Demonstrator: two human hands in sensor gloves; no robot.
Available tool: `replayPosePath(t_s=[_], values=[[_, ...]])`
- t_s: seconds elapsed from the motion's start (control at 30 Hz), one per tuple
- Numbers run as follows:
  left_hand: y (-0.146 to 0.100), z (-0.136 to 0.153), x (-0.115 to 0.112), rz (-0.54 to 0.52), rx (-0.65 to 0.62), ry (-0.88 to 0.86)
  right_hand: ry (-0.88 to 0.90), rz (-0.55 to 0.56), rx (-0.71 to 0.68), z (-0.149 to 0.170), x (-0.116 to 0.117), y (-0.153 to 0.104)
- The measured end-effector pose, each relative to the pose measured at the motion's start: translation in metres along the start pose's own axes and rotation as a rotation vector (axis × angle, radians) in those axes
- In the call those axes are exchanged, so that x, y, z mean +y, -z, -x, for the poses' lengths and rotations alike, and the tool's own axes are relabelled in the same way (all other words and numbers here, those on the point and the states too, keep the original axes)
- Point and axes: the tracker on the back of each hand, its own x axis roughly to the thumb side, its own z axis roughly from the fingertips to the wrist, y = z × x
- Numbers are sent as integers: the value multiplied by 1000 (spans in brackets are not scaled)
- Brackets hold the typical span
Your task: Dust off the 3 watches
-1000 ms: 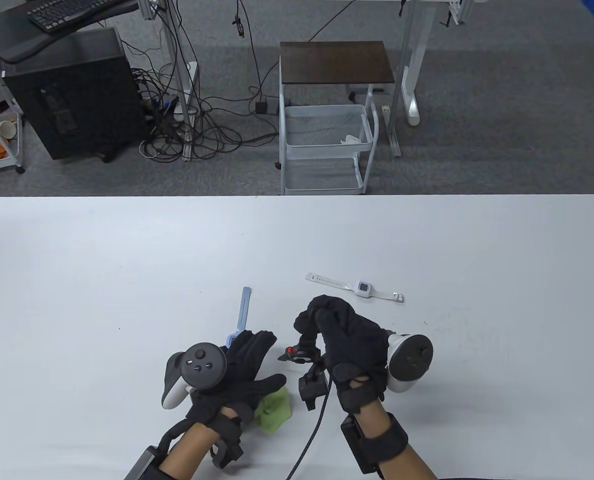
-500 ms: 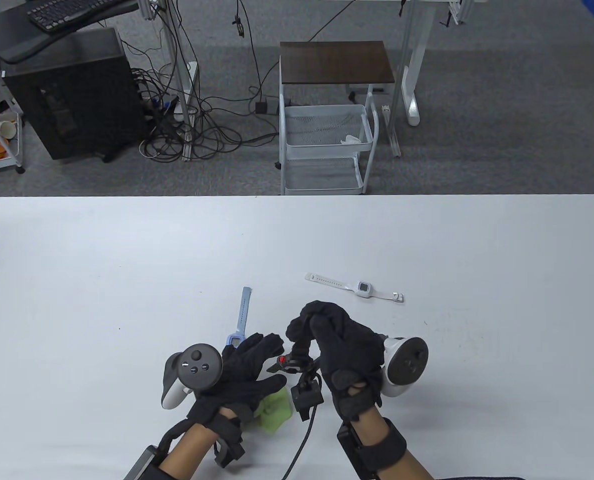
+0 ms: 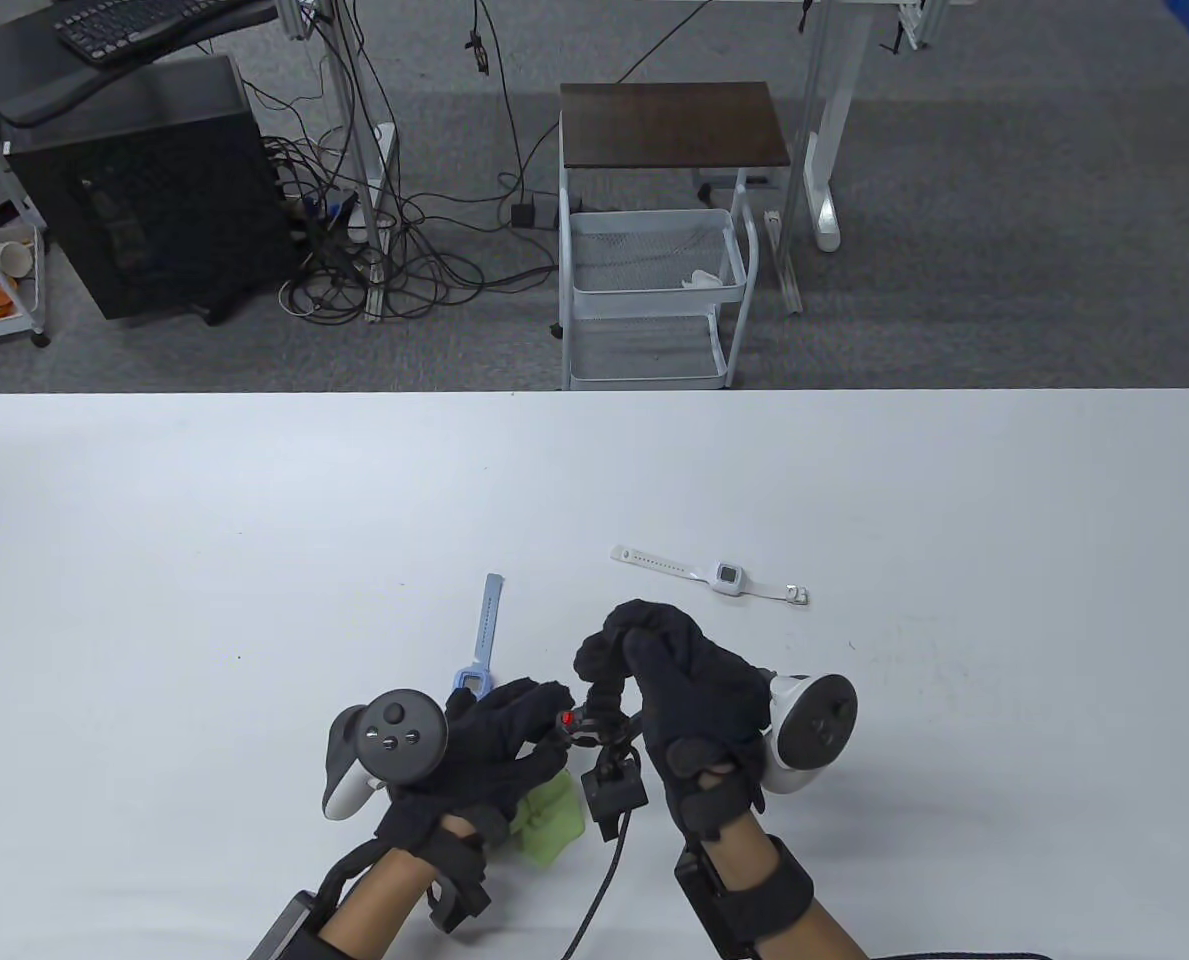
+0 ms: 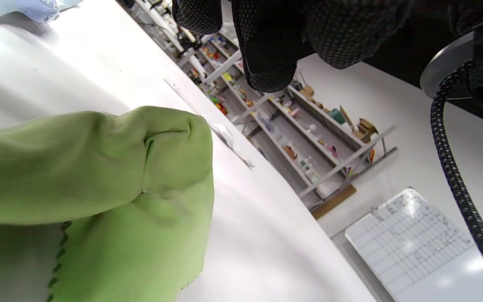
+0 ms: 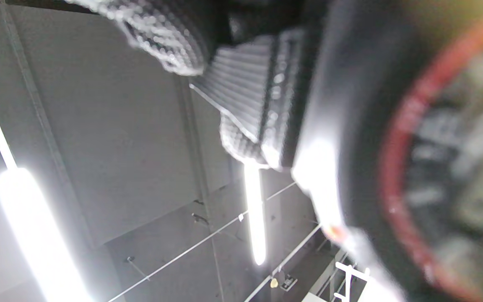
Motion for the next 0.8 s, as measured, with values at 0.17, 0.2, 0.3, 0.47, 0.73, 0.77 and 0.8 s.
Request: replayPosePath(t_s=[0.17, 0.2, 0.3, 0.47, 0.73, 0.77, 0.8], values=[[0, 0, 0, -1, 1, 8, 0, 8, 2, 0, -1, 0], [0, -1, 0, -2, 0, 8, 1, 10, 3, 0, -2, 0], [-1, -1, 1, -1, -3, 3, -9, 42, -13, 0, -4, 1], [-2, -1, 3, -3, -10, -19, -25, 91, -39, 0, -12, 2], [-5, -4, 9, -13, -38, -73, -47, 198, -58, 4, -32, 7], [-6, -4, 10, -14, -42, -76, -49, 209, -59, 5, -35, 7], [-7, -4, 11, -20, -47, -85, -52, 223, -58, 6, -38, 8]])
